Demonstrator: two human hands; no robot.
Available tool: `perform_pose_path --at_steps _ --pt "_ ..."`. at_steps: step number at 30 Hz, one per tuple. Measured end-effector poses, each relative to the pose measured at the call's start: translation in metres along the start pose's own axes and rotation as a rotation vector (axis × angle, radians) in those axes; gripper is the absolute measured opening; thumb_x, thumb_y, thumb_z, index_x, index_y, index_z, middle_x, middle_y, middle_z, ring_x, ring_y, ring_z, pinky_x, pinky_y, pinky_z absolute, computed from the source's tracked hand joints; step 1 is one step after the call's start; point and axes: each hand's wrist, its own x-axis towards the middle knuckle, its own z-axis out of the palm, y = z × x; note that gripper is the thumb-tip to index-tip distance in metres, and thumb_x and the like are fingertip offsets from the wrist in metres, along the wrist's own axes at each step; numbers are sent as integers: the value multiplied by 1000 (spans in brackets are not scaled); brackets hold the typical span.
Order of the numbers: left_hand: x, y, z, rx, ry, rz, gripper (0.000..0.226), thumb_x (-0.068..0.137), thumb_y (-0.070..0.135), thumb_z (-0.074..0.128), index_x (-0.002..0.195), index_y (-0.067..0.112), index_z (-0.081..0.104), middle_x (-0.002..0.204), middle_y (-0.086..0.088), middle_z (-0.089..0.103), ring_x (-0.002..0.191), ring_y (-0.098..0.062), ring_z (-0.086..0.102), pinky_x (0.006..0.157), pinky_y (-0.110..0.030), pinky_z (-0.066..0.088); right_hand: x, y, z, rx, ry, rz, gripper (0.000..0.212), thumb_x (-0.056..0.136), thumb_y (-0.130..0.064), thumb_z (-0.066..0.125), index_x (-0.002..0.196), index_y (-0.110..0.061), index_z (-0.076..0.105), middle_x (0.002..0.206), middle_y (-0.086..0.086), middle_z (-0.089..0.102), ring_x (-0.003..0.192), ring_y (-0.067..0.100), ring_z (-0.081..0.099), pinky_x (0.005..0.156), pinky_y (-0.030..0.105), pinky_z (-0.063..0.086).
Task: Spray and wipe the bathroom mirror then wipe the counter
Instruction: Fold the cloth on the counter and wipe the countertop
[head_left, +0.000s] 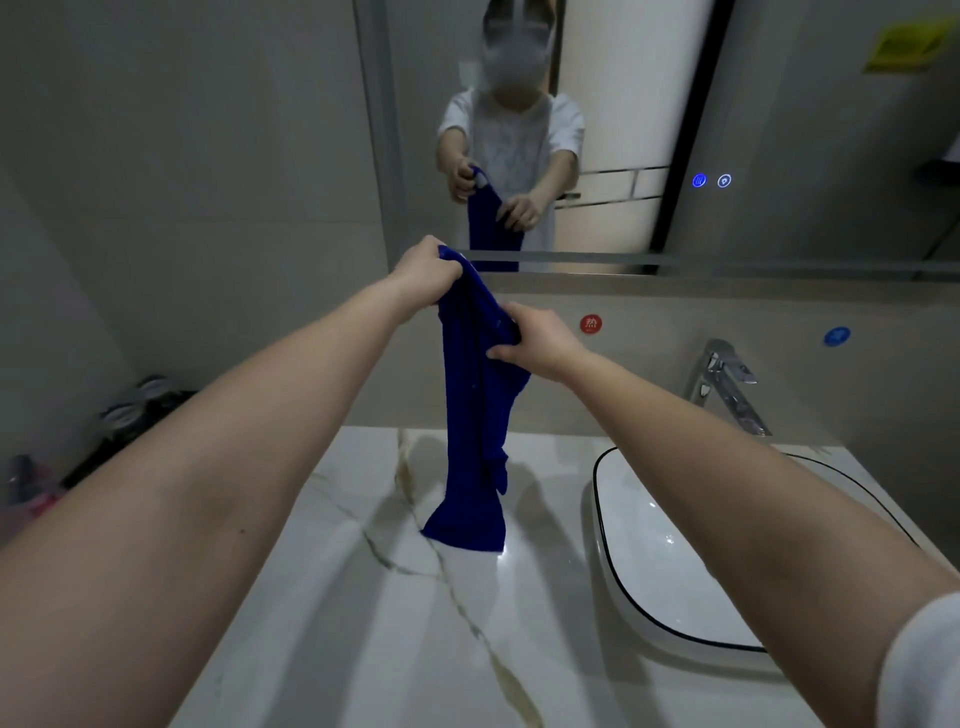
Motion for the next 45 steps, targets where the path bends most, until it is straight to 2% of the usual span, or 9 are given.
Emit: perform_pose_path --at_steps 9,13,18,25,30,34,37,41,45 --pt "-2 -20 -15 67 256 49 20 85 6 63 102 14 57 101 -5 57 94 -23 56 76 -32 48 -36 51 -3 -235 -14 242 21 95 -28 55 112 -17 62 93 2 64 85 21 62 72 36 56" --pt "-2 -36 -29 105 332 -3 18 79 7 73 95 12 67 105 -10 65 90 -21 58 81 -32 49 -40 55 -16 -375 208 345 18 98 -23 47 104 -15 61 99 8 63 87 28 59 64 36 45" --pt "-6 -47 -36 133 391 -21 13 79 9 73 90 13 68 101 -8 67 86 -17 56 79 -31 49 -26 40 -21 -272 383 388 22 95 -9 40 110 -14 55 105 11 61 88 29 56 66 36 40" --pt "13 -53 -57 87 465 -109 9 80 20 73 82 22 64 86 0 64 76 -19 60 71 -29 51 18 22 -23 153 610 477 26 97 -20 36 106 -12 59 97 14 60 88 36 63 75 40 53" --pt "50 -45 -70 -119 484 -196 14 85 12 66 78 19 56 86 -8 64 56 -25 62 43 -30 51 58 -2 -41 229 697 447 29 97 -14 43 114 -12 66 112 12 66 104 28 60 80 28 43" --pt "81 -25 -90 -197 514 -158 17 87 7 61 79 20 53 92 -9 64 70 -28 66 66 -43 58 96 -20 -72 209 764 365 28 93 -14 51 114 -14 70 113 7 69 106 22 61 87 21 39" --pt "104 -2 -113 -146 536 -69 15 82 14 67 77 26 57 91 0 65 83 -22 66 74 -36 57 118 -34 -102 178 861 325 27 92 -11 52 113 -13 69 114 7 68 106 22 60 83 18 36" --pt "115 32 -135 -112 563 15 17 82 13 66 87 29 64 99 2 68 83 -16 61 72 -25 51 130 -55 -132 225 968 291 26 92 -7 49 109 -13 68 111 4 68 101 18 60 70 9 26" --pt "118 35 -136 -127 571 47 20 83 6 66 99 17 70 105 -3 68 84 -13 56 73 -20 44 124 -59 -131 250 987 272 26 91 -8 49 107 -15 68 109 4 68 100 20 61 74 14 34"
